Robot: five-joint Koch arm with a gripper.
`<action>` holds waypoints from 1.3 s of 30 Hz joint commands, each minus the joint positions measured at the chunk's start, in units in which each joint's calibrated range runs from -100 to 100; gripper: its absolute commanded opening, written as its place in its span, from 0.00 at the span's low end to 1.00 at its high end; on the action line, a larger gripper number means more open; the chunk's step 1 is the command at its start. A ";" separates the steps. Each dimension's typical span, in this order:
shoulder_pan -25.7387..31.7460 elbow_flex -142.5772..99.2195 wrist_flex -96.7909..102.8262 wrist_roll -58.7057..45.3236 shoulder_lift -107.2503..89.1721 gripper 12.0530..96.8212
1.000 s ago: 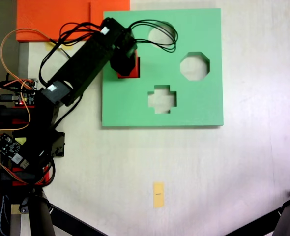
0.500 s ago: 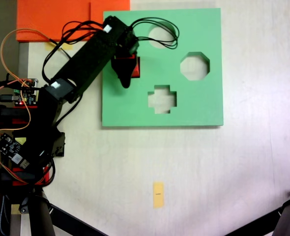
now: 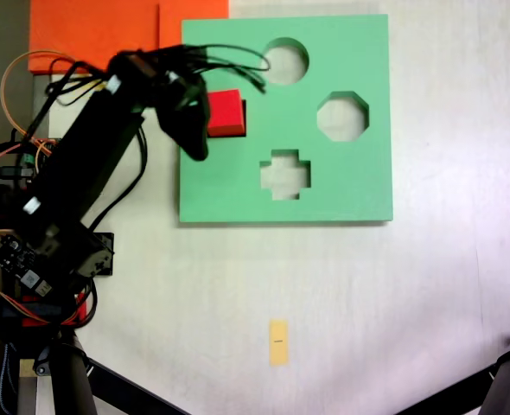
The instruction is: Put the square block into the corresponding hole
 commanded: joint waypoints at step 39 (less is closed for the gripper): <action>-24.08 -98.07 51.65 -57.44 -55.40 0.51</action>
